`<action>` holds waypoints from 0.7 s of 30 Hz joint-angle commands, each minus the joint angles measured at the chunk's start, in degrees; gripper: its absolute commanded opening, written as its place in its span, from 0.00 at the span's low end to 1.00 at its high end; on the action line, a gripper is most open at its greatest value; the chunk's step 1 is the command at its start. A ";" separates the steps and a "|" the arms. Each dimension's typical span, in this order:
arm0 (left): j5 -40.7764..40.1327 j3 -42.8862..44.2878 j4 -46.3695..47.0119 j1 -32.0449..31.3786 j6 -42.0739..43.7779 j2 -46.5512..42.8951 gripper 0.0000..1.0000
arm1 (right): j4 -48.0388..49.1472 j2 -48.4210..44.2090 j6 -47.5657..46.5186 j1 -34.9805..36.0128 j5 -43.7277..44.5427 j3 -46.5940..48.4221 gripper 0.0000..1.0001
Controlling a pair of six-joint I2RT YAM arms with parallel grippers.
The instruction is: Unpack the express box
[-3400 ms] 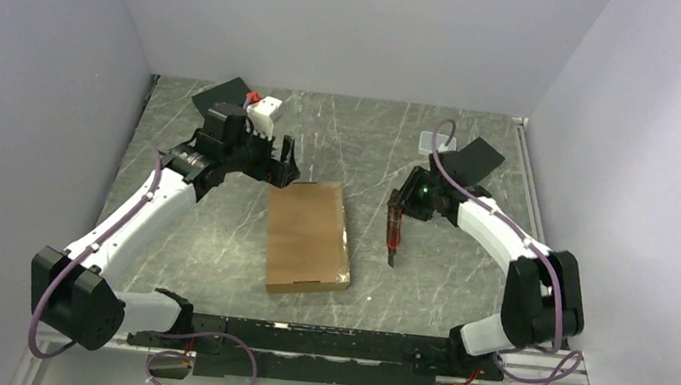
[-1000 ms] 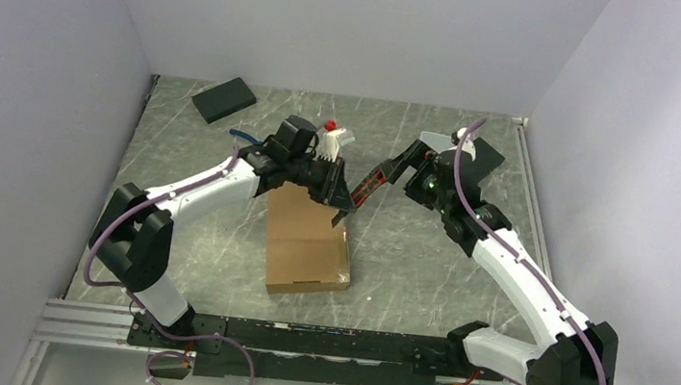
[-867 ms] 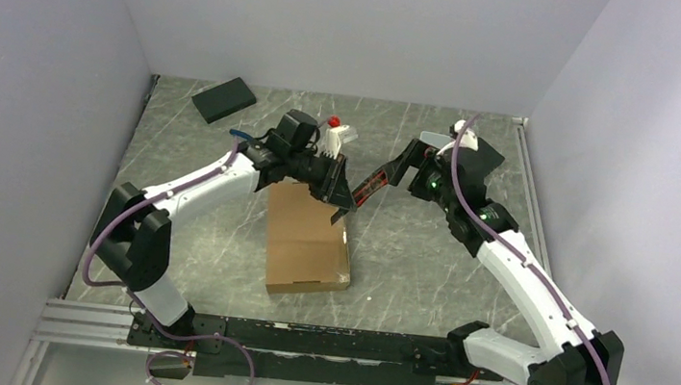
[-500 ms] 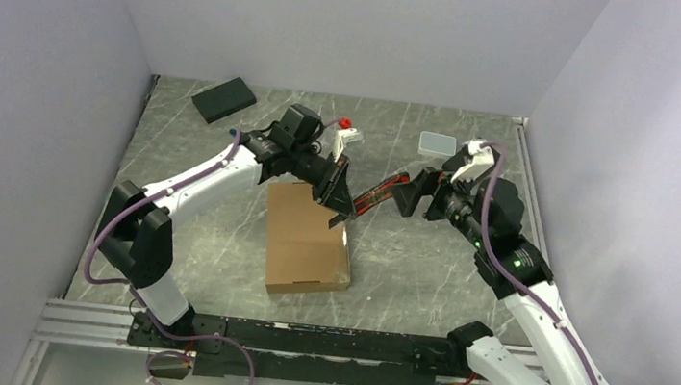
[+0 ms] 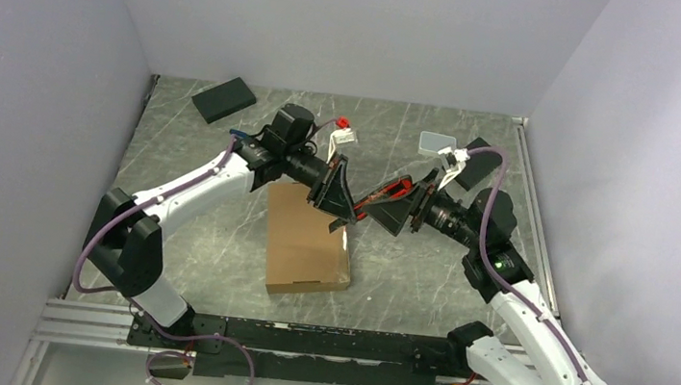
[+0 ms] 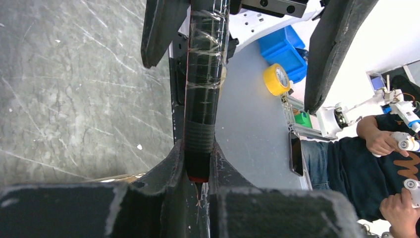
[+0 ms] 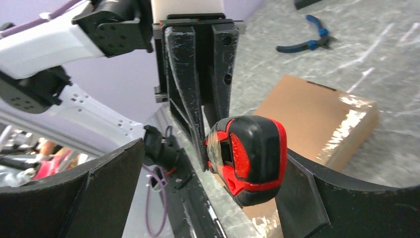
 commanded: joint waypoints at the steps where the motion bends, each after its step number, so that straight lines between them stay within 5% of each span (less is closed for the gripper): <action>1: 4.39 -1.02 6.47 -0.16 -1.94 -3.69 0.00 | 20.11 -0.17 10.38 -0.05 -4.65 -4.14 0.95; 11: 5.32 -0.95 6.67 -0.21 -2.52 -2.95 0.00 | 37.23 3.06 20.50 -0.04 -2.93 -10.47 0.74; 17: 4.69 0.11 3.68 -0.18 -0.35 -2.02 0.00 | 31.17 4.98 16.14 -0.04 -1.62 -8.50 0.53; 21: 1.61 1.48 -0.19 0.11 1.43 -1.28 0.00 | 26.06 5.11 11.66 -0.03 -1.05 -6.89 0.26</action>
